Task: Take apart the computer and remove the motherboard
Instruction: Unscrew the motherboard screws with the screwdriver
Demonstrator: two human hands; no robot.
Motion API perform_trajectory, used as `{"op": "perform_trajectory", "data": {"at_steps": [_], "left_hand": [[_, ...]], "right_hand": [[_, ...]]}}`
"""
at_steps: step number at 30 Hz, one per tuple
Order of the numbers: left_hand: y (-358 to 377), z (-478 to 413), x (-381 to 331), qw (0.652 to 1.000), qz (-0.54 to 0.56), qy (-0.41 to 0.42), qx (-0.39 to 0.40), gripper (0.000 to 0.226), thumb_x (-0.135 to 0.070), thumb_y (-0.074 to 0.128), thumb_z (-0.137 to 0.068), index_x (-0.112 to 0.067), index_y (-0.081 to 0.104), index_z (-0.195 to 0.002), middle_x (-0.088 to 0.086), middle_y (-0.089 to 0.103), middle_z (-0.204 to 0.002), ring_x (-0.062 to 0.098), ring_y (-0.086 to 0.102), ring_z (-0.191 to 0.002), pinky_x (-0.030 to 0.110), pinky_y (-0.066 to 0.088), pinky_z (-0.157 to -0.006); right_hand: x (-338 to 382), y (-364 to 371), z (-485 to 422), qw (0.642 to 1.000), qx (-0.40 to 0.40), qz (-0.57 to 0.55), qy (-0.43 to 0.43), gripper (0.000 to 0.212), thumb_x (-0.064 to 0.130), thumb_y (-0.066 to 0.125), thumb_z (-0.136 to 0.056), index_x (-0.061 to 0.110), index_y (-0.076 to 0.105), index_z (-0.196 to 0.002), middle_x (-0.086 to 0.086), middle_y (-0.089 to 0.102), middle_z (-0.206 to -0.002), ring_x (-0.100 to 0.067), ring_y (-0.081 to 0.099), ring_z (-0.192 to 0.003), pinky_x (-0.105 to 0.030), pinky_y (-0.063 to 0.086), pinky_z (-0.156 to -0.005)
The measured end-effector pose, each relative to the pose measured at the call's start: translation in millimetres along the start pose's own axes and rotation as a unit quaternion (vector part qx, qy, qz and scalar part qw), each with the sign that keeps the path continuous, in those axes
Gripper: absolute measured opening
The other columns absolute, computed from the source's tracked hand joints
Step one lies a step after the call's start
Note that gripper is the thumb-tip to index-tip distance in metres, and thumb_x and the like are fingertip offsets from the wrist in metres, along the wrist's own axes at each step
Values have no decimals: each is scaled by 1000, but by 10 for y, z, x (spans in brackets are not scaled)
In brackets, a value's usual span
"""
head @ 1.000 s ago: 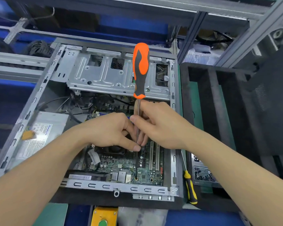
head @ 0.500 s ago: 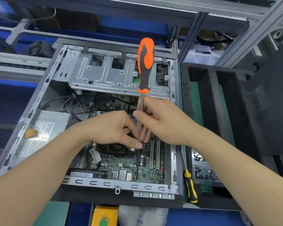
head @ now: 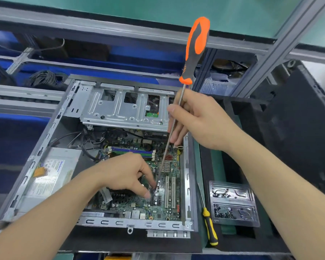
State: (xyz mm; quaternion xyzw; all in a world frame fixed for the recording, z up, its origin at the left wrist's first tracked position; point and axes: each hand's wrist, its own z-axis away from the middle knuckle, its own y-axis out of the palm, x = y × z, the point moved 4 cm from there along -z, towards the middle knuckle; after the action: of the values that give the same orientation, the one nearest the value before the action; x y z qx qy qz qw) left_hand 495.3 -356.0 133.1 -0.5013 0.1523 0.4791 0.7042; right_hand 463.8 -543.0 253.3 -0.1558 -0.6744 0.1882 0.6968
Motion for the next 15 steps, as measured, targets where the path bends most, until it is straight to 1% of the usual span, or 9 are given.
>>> {"op": "perform_trajectory", "data": {"at_steps": [4, 7, 9, 12, 15], "left_hand": [[-19, 29, 7, 997, 59, -9, -38, 29, -64, 83, -72, -45, 77, -94, -9, 29, -52, 11, 26, -47, 25, 16, -49], [-34, 36, -5, 994, 100, -1, -42, 30, -64, 81, -75, -41, 78, -94, -7, 25, -52, 13, 22, -49, 27, 14, -50], [-39, 26, -9, 991, 122, 4, -46, 26, -62, 80, -78, -39, 79, -90, -7, 25, -50, 14, 21, -48, 26, 15, -50], [-44, 16, -2, 991, 124, 15, -46, 20, -57, 78, -83, -38, 77, -79, -8, 29, -47, 13, 23, -47, 22, 19, -49], [-37, 29, 44, 995, 95, 3, -29, 20, -56, 74, -88, -37, 74, -80, -9, 32, -49, 13, 26, -48, 25, 21, -50]], "right_hand": [[117, -100, -12, 1000, -13, 1, -11, 20, 19, 47, -110, 0, 48, -106, -22, 70, -80, -32, 75, -60, -55, 61, -58], [142, -120, -24, 1000, -20, 4, -16, 19, 19, 47, -110, 0, 48, -106, -22, 72, -79, -31, 75, -60, -54, 62, -58], [134, -122, -28, 1000, -21, 8, -14, 19, 20, 47, -110, 1, 48, -107, -21, 72, -80, -31, 75, -61, -55, 62, -59], [111, -123, -31, 1000, -22, 4, -12, 19, 20, 47, -109, 1, 49, -107, -19, 73, -79, -32, 76, -62, -55, 62, -60], [87, -127, -25, 1000, -28, -4, -11, 19, 18, 47, -109, 0, 49, -106, -18, 74, -79, -33, 75, -62, -53, 62, -59]]}}
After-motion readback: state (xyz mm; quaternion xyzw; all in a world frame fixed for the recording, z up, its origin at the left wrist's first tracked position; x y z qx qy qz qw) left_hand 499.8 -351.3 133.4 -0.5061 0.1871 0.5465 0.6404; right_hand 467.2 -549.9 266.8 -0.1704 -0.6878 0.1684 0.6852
